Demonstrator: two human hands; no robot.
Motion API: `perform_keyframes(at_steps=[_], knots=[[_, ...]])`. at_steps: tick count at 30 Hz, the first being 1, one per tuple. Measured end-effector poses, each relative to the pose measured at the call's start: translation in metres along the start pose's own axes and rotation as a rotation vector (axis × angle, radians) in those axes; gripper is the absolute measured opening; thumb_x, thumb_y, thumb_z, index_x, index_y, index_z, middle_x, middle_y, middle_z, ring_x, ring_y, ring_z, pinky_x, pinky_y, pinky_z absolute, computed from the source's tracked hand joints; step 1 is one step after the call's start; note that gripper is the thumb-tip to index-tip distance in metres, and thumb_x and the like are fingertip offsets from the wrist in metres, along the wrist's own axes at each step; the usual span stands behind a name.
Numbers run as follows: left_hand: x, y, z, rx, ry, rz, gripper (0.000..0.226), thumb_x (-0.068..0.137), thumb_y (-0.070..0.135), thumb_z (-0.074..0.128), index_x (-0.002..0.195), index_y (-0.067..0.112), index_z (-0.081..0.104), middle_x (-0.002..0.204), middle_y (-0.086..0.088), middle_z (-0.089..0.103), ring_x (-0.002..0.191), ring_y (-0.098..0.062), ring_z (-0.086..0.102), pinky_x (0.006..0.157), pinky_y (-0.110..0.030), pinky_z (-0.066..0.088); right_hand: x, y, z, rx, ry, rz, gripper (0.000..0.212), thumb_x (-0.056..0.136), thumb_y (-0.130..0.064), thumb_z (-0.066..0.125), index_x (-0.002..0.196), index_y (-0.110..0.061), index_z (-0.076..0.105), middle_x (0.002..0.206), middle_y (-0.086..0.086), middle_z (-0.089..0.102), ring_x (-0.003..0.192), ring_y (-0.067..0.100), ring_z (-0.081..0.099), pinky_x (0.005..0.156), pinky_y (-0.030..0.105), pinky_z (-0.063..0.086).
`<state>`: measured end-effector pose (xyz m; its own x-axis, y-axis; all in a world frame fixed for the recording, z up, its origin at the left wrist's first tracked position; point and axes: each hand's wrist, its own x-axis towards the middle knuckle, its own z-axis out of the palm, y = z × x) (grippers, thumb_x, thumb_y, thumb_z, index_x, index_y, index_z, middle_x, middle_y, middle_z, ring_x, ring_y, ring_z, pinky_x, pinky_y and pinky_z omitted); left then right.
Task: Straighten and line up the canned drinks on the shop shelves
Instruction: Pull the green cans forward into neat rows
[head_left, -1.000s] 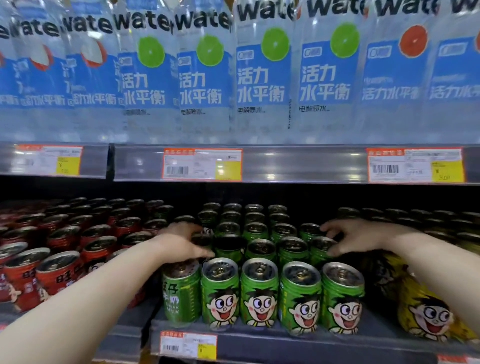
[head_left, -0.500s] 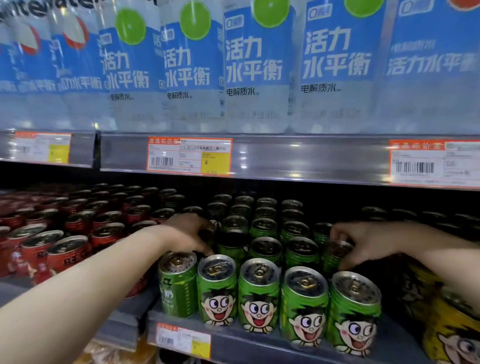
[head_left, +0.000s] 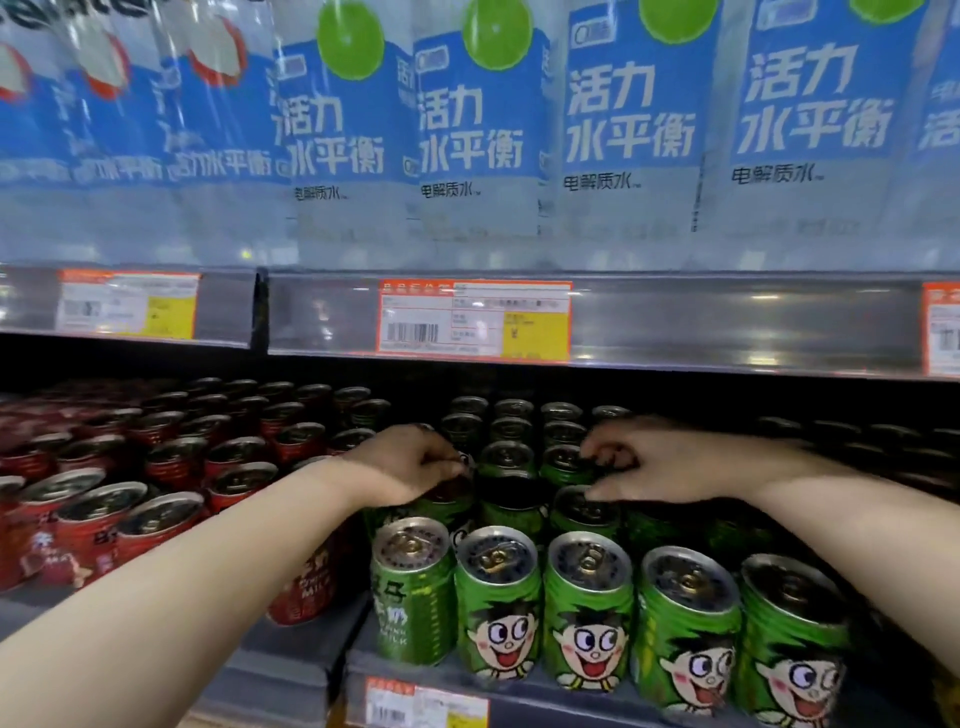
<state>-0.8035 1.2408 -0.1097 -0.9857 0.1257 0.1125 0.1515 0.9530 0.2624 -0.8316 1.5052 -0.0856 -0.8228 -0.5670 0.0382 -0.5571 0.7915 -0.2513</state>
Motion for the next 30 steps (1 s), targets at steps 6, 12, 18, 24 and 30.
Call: perform_keyframes(at_steps=[6, 12, 18, 24, 30], knots=[[-0.006, -0.030, -0.006, -0.060, 0.148, 0.039, 0.031, 0.093, 0.028, 0.053, 0.119, 0.015, 0.062, 0.126, -0.001, 0.060, 0.118, -0.016, 0.053, 0.092, -0.016, 0.035, 0.035, -0.059, 0.028, -0.098, -0.119, 0.076, 0.082, 0.076, -0.060, 0.063, 0.142, -0.024, 0.031, 0.144, -0.001, 0.041, 0.127, 0.016, 0.044, 0.092, 0.017, 0.034], [-0.008, -0.031, -0.001, -0.094, 0.111, 0.119, 0.032, 0.093, 0.032, 0.052, 0.120, 0.020, 0.061, 0.128, 0.001, 0.056, 0.119, -0.016, 0.051, 0.097, -0.019, 0.037, 0.042, -0.063, 0.027, -0.012, -0.214, 0.207, 0.078, 0.071, -0.061, 0.067, 0.136, -0.028, 0.039, 0.141, 0.000, 0.045, 0.121, 0.016, 0.048, 0.101, 0.026, 0.040], [-0.004, -0.020, 0.008, -0.123, 0.008, 0.161, 0.041, 0.090, 0.041, 0.053, 0.126, 0.020, 0.057, 0.131, -0.003, 0.054, 0.121, -0.017, 0.048, 0.097, -0.021, 0.036, 0.045, -0.067, 0.026, 0.084, -0.217, 0.296, 0.065, 0.073, -0.047, 0.071, 0.131, -0.030, 0.045, 0.125, -0.004, 0.052, 0.113, 0.014, 0.051, 0.098, 0.028, 0.042], [-0.004, -0.008, 0.015, -0.111, -0.061, 0.165, 0.062, 0.082, 0.046, 0.063, 0.138, 0.028, 0.042, 0.145, -0.002, 0.037, 0.133, -0.017, 0.036, 0.105, -0.022, 0.029, 0.042, -0.077, 0.040, -0.039, -0.112, 0.277, 0.070, 0.073, -0.040, 0.072, 0.132, -0.026, 0.038, 0.131, 0.000, 0.050, 0.103, 0.013, 0.048, 0.084, 0.021, 0.042], [-0.007, -0.012, 0.009, -0.226, -0.037, 0.115, 0.076, 0.077, 0.049, 0.068, 0.142, 0.028, 0.034, 0.147, 0.000, 0.034, 0.133, -0.016, 0.036, 0.101, -0.018, 0.029, 0.030, -0.075, 0.026, 0.208, 0.116, 0.244, 0.087, 0.067, -0.036, 0.079, 0.141, -0.031, 0.035, 0.141, -0.005, 0.045, 0.125, 0.012, 0.046, 0.101, 0.022, 0.038]])
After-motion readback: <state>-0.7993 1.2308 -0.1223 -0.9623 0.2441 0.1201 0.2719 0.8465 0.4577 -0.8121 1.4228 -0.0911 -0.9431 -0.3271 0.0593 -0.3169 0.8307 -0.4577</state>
